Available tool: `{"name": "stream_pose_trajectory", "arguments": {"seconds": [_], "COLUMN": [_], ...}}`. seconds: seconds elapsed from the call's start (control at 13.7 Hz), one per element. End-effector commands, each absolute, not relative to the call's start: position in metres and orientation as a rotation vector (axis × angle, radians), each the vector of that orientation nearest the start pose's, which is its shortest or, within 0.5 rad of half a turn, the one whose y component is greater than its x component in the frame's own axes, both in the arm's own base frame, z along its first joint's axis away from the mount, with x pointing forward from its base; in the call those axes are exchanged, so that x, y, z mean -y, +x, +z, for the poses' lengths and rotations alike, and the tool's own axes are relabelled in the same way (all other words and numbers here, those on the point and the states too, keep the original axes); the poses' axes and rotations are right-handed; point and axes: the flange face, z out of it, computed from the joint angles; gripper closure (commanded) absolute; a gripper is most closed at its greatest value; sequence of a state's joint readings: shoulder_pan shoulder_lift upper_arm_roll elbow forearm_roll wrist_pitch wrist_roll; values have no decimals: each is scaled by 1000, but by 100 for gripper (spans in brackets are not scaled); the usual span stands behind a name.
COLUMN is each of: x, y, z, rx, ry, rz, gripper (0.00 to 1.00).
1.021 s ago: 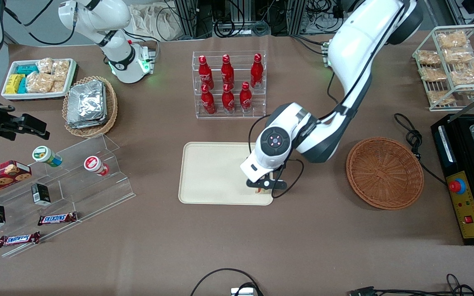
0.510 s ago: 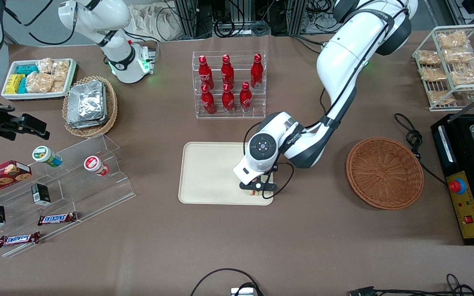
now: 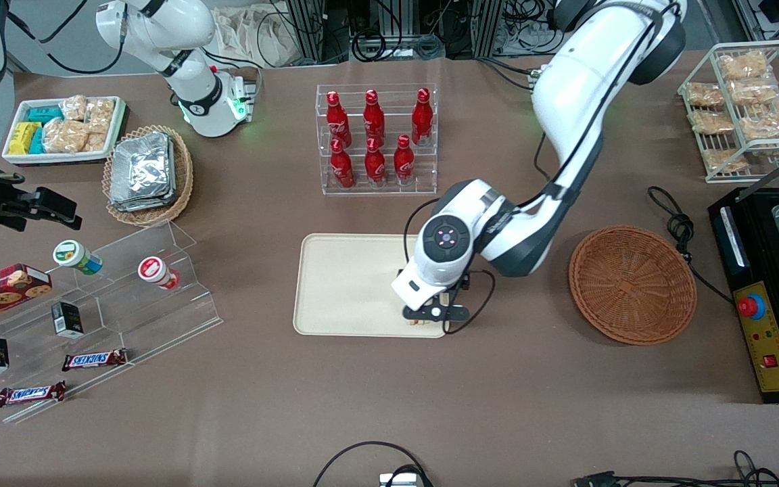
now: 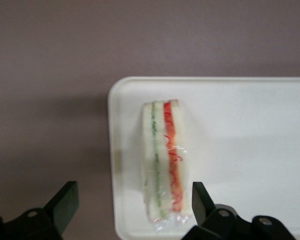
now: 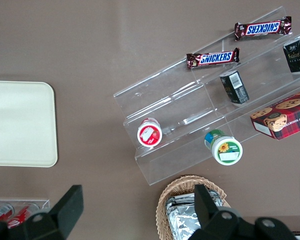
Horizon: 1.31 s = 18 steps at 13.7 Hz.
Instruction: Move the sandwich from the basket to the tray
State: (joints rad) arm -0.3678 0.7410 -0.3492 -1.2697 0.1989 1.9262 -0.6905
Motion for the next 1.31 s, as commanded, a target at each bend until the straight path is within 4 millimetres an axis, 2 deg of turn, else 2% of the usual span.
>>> {"name": "stream_pose_trajectory", "arguments": {"seconds": [0.0,0.22,0.36,0.58,0.73,0.88,0.95,1.02,1.09,1.17,1.24], "x": [383,323,290,209,150,102,64,38,18,7,4], "y": [598,581,558,543,542,543,548,551,554,558,565], "z": [392,432,455,489,505,517,524,528,531,535,540], "rx": [39,145,71,-38,-103,-109,-118,-185,-213,-192,-192], "ry": [-3099,-3107,-3118,-3143,-3148,-3137,-3142,-3146,-3149,-3155,-3155], "rz": [107,70,72,65,69,103,99,110,115,100,86], "gripper": [0,0,0,0,0,0,0,0,0,0,0]}}
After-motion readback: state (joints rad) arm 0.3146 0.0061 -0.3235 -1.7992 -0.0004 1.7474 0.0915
